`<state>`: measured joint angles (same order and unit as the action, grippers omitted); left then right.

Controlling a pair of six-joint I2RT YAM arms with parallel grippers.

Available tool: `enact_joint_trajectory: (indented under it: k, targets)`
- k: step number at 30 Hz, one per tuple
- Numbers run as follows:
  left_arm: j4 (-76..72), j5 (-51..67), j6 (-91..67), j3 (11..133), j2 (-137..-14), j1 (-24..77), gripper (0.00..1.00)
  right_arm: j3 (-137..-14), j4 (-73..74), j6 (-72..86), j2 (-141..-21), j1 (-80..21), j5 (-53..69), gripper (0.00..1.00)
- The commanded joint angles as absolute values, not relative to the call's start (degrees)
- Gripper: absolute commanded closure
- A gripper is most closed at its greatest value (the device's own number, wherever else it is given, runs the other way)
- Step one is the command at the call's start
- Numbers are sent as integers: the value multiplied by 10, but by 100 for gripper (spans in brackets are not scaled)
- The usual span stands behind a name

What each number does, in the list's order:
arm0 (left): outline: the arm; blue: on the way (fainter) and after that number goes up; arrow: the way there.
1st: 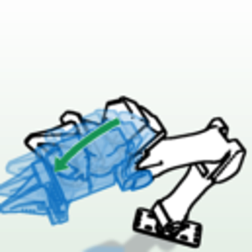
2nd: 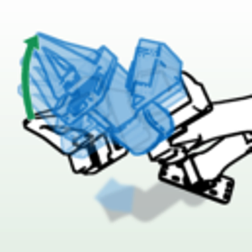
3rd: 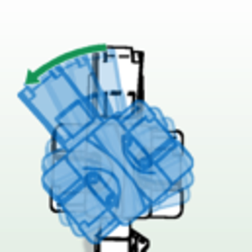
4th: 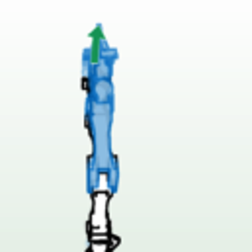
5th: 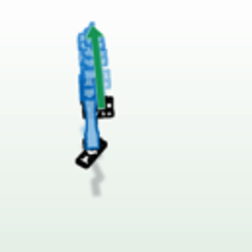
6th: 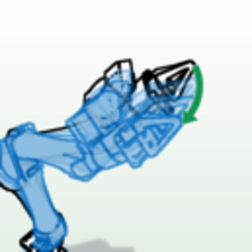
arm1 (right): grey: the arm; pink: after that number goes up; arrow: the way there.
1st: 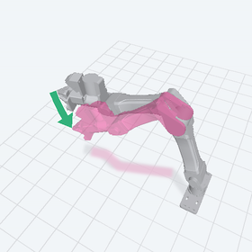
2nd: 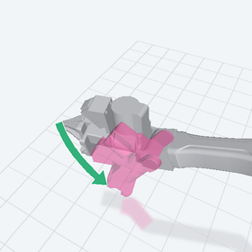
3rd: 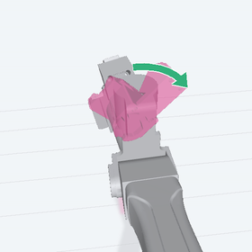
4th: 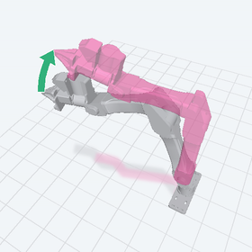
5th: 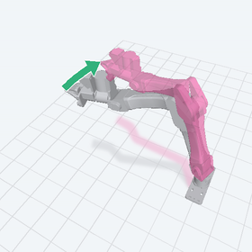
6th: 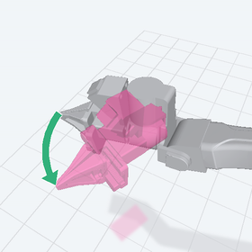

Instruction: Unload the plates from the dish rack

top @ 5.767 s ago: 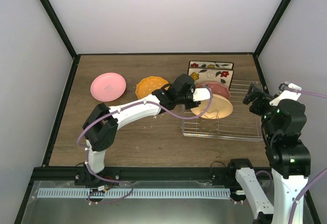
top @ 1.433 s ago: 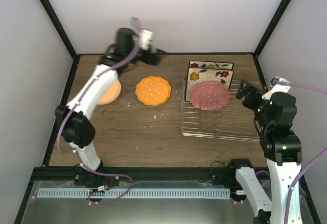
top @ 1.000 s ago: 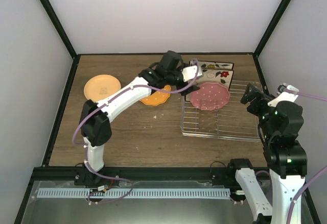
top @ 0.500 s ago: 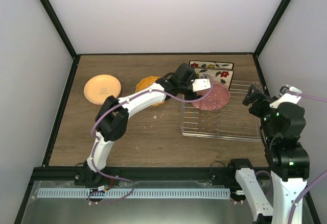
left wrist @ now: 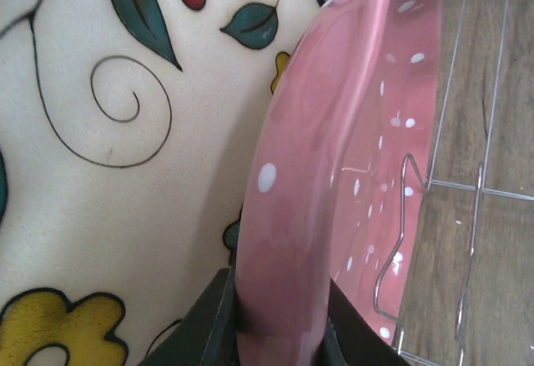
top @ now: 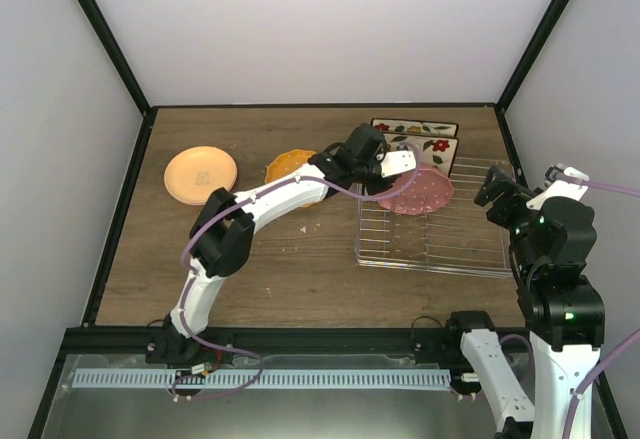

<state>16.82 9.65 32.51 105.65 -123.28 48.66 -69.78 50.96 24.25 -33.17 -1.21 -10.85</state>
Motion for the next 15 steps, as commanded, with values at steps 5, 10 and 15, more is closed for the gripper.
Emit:
enact_joint_trajectory:
  k: [5, 10, 15]
  targets:
    - [115, 20, 294, 1086, -1207, 505, 96, -702, 499, 238, -324, -9, -122, 0]
    - [132, 7, 272, 1113, -1171, 507, 96, -693, 491, 240, -327, -9, -116, 0]
    - [155, 12, 257, 1127, -1133, 507, 96, -679, 477, 245, -328, -9, -105, 0]
